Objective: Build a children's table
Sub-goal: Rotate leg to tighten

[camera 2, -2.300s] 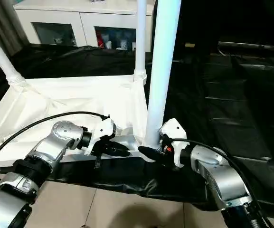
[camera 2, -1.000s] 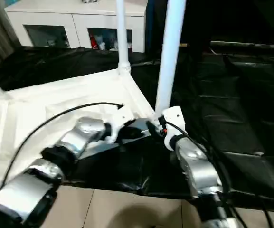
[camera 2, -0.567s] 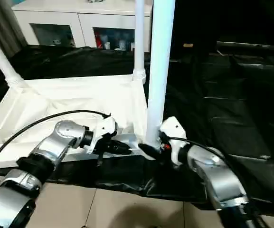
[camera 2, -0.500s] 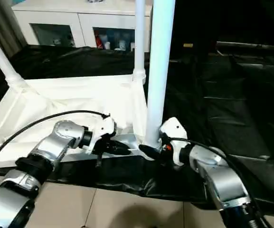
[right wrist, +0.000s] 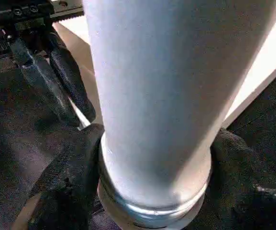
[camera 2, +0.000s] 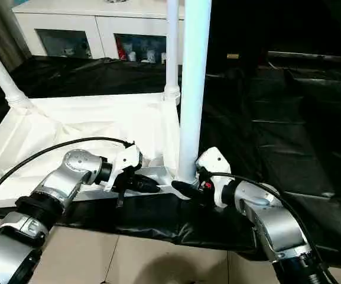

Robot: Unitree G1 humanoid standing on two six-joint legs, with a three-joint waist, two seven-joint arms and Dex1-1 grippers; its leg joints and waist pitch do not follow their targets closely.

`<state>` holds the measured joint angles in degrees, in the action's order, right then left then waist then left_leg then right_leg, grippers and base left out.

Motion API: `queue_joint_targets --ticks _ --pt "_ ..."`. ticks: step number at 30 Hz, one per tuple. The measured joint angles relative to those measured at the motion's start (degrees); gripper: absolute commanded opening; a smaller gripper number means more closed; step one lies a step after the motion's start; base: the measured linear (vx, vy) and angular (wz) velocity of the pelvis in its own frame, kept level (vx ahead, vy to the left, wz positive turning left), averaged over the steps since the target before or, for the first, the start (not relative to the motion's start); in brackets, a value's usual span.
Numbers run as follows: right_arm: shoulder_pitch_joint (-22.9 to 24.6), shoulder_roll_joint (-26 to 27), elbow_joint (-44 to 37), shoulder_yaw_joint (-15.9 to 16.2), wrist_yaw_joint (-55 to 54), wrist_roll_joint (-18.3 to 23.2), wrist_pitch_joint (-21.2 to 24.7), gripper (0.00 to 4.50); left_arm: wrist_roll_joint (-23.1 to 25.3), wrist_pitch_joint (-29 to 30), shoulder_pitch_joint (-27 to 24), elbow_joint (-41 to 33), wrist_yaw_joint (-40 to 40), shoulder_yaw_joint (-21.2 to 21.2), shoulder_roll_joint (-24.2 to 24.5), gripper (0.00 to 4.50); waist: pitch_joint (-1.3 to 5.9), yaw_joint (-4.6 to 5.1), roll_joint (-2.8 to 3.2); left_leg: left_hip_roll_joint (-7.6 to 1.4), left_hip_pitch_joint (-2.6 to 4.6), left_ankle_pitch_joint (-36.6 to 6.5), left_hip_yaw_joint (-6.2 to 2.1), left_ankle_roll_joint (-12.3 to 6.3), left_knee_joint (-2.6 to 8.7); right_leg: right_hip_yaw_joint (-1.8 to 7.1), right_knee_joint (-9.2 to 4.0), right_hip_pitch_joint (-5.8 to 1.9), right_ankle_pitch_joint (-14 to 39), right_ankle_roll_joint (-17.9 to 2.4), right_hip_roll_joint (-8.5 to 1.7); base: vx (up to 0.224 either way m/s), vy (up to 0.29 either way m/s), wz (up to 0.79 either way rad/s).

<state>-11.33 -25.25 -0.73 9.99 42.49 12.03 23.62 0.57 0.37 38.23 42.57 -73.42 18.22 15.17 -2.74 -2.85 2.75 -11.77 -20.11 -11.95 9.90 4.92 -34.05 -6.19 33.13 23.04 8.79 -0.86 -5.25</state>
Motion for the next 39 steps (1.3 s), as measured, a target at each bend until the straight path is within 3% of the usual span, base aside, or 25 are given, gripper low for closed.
queue_joint_targets --ticks 6,13,19,23,26,32,39 --pt "-0.7 7.1 4.2 -2.3 -9.8 -1.4 -1.2 2.74 1.3 1.2 1.3 2.2 6.9 -0.9 -2.2 0.00 0.07 0.38 -0.14 0.03 0.05 0.0 0.01 0.04 -0.07 0.04 0.00 -0.06 0.0 0.1 -0.02 0.000 0.000 0.00" --pt "-8.5 19.5 16.7 -8.5 -33.6 -5.5 -4.3 2.74 4.2 5.1 7.6 10.6 25.0 -2.1 -11.7 0.00 0.14 1.20 -0.41 0.06 0.05 0.0 -0.01 0.06 -0.15 0.11 -0.01 -0.06 -0.1 0.1 -0.01 0.000 0.000 0.00" --pt "-13.7 22.6 24.8 -10.3 -41.4 -7.6 -7.9 2.74 4.8 6.7 10.3 14.6 32.6 -2.8 -16.3 0.00 0.18 1.12 -0.35 0.07 0.04 0.0 0.00 0.03 -0.10 0.11 -0.03 -0.05 -0.1 0.0 0.00 0.000 0.000 0.00" --pt "-14.0 22.6 26.1 -10.3 -41.1 -8.2 -9.7 2.74 4.9 6.4 10.4 14.9 32.8 -2.9 -16.4 0.00 0.17 1.13 -0.36 0.07 0.04 0.0 0.00 0.02 -0.09 0.11 -0.03 -0.04 -0.1 0.0 0.00 0.000 0.000 0.00" --pt "-13.5 22.4 26.2 -10.6 -39.7 -8.1 -11.0 3.44 5.1 5.7 10.6 15.3 32.2 -2.9 -16.1 0.00 0.16 1.12 -0.37 0.06 0.04 0.0 0.00 0.02 -0.08 0.10 -0.03 -0.03 -0.1 0.0 0.00 0.000 0.000 0.00" --pt "-11.7 18.7 22.4 -9.6 -31.6 -6.7 -10.4 3.86 5.1 3.3 10.5 15.4 26.3 -2.5 -13.5 0.00 0.13 0.88 -0.37 0.06 -0.06 0.1 0.00 -0.15 -0.03 0.10 -0.02 0.07 -0.2 -0.1 0.01 0.000 0.000 0.00" --pt "-5.2 5.8 8.9 -3.3 -12.2 -3.9 -6.0 3.86 3.4 -1.8 6.2 10.1 11.0 -1.5 -6.4 0.00 0.05 0.45 -0.17 0.05 -0.05 0.2 0.01 -0.30 -0.02 0.10 -0.04 0.06 -0.1 -0.1 0.01 0.000 0.000 0.00"
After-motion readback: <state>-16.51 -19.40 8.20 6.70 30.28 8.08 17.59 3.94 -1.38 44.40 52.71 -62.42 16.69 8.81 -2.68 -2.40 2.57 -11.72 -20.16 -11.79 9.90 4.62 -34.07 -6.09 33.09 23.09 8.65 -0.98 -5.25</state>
